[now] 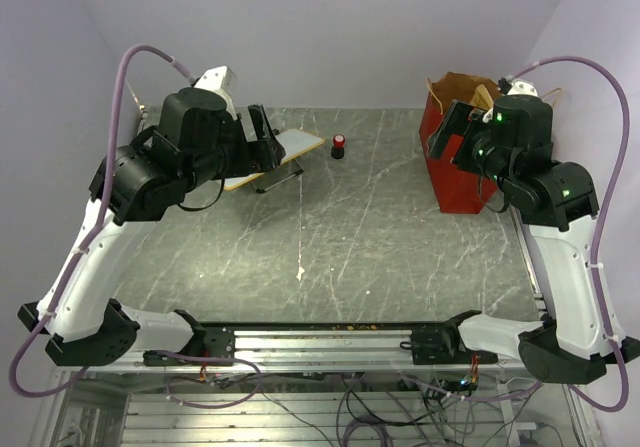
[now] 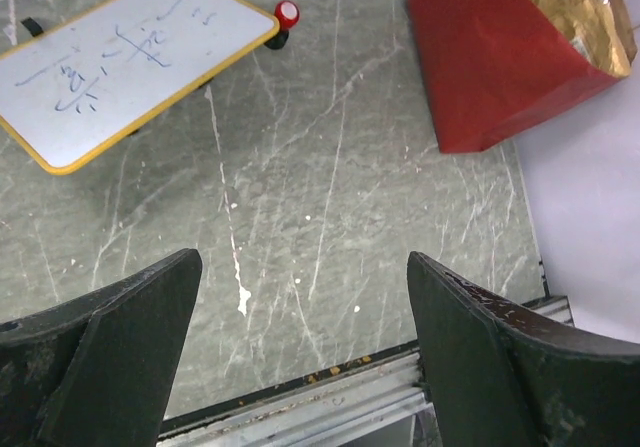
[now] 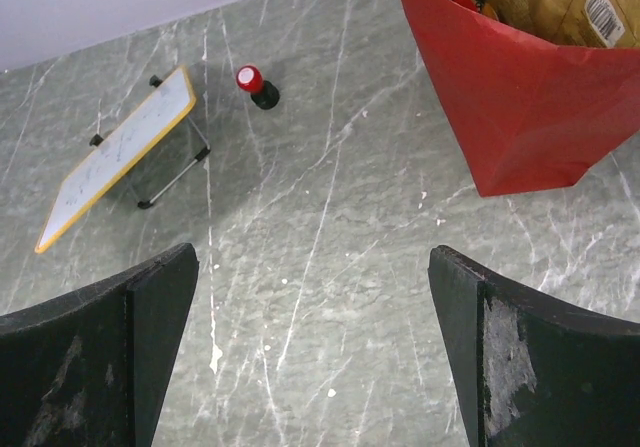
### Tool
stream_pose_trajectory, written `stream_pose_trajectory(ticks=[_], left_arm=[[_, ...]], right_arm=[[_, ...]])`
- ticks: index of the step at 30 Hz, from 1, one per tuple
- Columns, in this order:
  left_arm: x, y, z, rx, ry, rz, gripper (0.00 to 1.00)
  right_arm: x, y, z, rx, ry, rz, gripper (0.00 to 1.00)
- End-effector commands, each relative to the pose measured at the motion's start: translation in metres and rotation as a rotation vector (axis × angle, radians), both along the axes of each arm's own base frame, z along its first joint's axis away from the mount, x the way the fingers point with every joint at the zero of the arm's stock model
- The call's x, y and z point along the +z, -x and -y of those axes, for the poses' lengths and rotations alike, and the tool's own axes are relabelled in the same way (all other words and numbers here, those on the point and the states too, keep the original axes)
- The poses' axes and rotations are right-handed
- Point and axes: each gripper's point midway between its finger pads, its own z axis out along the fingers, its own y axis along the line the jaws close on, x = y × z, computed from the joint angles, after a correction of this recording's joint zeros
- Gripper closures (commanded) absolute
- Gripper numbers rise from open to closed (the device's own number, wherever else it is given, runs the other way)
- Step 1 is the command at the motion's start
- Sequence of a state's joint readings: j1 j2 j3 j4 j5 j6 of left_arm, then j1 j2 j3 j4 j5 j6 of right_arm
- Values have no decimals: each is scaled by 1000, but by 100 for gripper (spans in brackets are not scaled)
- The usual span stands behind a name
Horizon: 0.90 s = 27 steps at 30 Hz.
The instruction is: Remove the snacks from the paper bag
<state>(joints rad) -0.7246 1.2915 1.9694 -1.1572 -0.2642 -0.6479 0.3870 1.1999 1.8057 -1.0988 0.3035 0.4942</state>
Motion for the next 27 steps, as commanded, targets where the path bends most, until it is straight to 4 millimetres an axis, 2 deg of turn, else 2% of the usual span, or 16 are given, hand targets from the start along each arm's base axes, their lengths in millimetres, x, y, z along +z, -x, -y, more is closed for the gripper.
stream_pose_trajectory(ticks=[1, 5, 7, 14, 19, 23, 27], left_arm=[[-16, 1, 23, -91, -3, -46, 5], [-36, -9, 43, -146, -25, -85, 5], [-47, -16, 60, -191, -26, -105, 5], [-105, -36, 134, -383, -12, -220, 5], [-147, -34, 181, -471, -142, -236, 5], [-190, -45, 197, -468, -252, -243, 5], [-212, -56, 204, -454, -293, -253, 5]], right_arm=[[4, 1, 0, -4, -18, 14, 0], [-1, -7, -9, 32, -26, 8, 0], [-2, -12, -14, 53, -29, 25, 0], [-1, -35, -28, 114, -26, 135, 0], [-3, -49, -24, 101, 24, 186, 0], [4, -50, -15, 68, 51, 253, 0], [9, -51, -2, 9, 92, 264, 0]])
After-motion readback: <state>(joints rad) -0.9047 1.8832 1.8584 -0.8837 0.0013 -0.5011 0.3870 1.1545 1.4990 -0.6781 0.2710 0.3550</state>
